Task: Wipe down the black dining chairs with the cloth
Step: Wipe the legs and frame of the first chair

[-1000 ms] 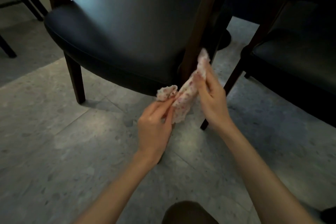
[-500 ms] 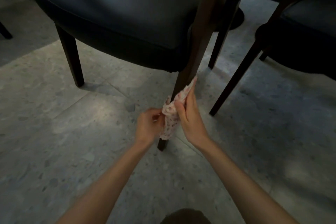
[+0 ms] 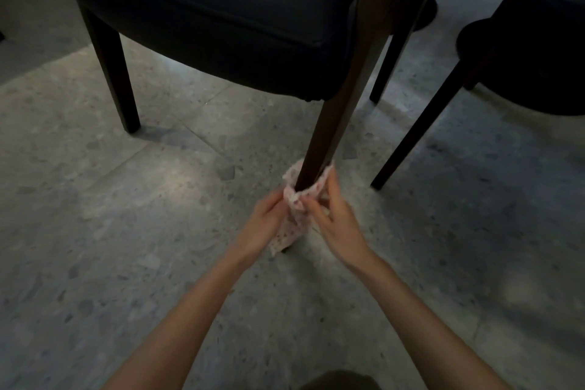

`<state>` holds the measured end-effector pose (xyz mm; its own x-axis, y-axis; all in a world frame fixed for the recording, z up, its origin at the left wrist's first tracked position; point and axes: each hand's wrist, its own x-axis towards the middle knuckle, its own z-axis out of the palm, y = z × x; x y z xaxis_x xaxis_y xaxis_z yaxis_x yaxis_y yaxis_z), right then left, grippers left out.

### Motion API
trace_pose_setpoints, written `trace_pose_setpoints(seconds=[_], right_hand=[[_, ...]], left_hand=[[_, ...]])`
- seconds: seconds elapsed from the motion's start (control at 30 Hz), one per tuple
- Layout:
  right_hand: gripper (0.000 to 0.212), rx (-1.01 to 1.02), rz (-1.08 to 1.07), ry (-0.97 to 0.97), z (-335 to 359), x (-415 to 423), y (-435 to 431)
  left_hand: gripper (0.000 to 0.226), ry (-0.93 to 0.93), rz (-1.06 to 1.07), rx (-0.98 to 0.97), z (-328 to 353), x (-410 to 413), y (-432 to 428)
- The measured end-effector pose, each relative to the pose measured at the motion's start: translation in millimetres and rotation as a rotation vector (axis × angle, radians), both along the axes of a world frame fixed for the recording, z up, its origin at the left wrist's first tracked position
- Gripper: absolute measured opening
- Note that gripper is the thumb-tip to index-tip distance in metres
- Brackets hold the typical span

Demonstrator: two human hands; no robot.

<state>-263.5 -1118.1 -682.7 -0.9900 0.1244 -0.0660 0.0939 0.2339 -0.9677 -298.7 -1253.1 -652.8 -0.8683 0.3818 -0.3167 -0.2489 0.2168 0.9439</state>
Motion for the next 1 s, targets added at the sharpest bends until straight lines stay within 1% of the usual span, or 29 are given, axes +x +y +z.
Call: trace_pose_setpoints(seconds=[0.13,0.2,0.27,0.37,0.43,0.53,0.6,0.67,0.7,0.73,0.77,0.8,0.83,0.87,0.9,1.0], right_hand=[[0.077,0.086,-0.108,0.266,65.1,-21.0,23.1],[0.074,0.119,-0.145,0.321,75.5,-27.5,25.5],[0.068,0.135,-0.166,0.312,66.8,-27.6,18.7],[0.068,0.120,-0.135,0.250,32.0,-14.0,0.7],[0.069,0.092,-0.105,0.172,2.7,-2.1,-12.9],[0.077,0.018,-0.086,0.036,-36.9,9.0,-29.9],[0.080,0.023,-0.078,-0.062,-49.9,13.6,-35.5],[0.078,0.089,-0.028,-0.200,-59.7,16.7,-31.5],[0.072,0.155,-0.001,-0.258,-57.6,17.9,-27.7],[0.058,0.221,0.020,-0.281,-56.4,17.9,-22.2],[0.037,0.293,0.016,-0.306,-48.6,17.5,-17.7],[0.012,0.361,0.005,-0.317,-38.4,17.1,-12.8],[0.016,0.395,-0.016,-0.317,-22.9,17.2,-9.7],[0.028,0.442,-0.037,-0.323,-10.0,17.8,-6.0],[0.030,0.458,-0.051,-0.334,7.4,19.6,-3.7],[0.032,0.401,-0.067,-0.328,68.1,30.9,-1.3]], left_hand=[[0.023,0.158,-0.003,0.117,38.3,-17.7,11.2],[0.024,0.256,0.006,0.112,40.5,-17.9,17.6],[0.021,0.321,0.035,0.078,33.1,-13.6,20.1],[0.018,0.332,0.046,-0.008,2.3,-6.9,13.4],[0.019,0.281,0.028,-0.095,-29.9,-1.1,1.6],[0.021,0.214,-0.028,-0.176,-67.4,10.3,-14.4],[0.020,0.206,-0.032,-0.232,-82.5,14.8,-21.7],[0.020,0.191,-0.012,-0.322,-91.4,18.6,-28.2],[0.020,0.186,0.001,-0.378,-94.8,20.1,-31.5],[0.018,0.185,0.008,-0.427,-96.0,20.6,-34.8],[0.012,0.176,0.010,-0.473,-95.7,19.9,-37.7],[0.006,0.157,-0.008,-0.525,-90.2,19.3,-39.6],[0.011,0.140,-0.041,-0.578,-80.1,18.8,-40.8],[0.018,0.127,-0.080,-0.614,-65.6,18.5,-41.4],[0.021,0.121,-0.099,-0.620,-47.8,18.8,-42.4],[0.020,0.137,-0.110,-0.544,25.6,23.0,-46.7]])
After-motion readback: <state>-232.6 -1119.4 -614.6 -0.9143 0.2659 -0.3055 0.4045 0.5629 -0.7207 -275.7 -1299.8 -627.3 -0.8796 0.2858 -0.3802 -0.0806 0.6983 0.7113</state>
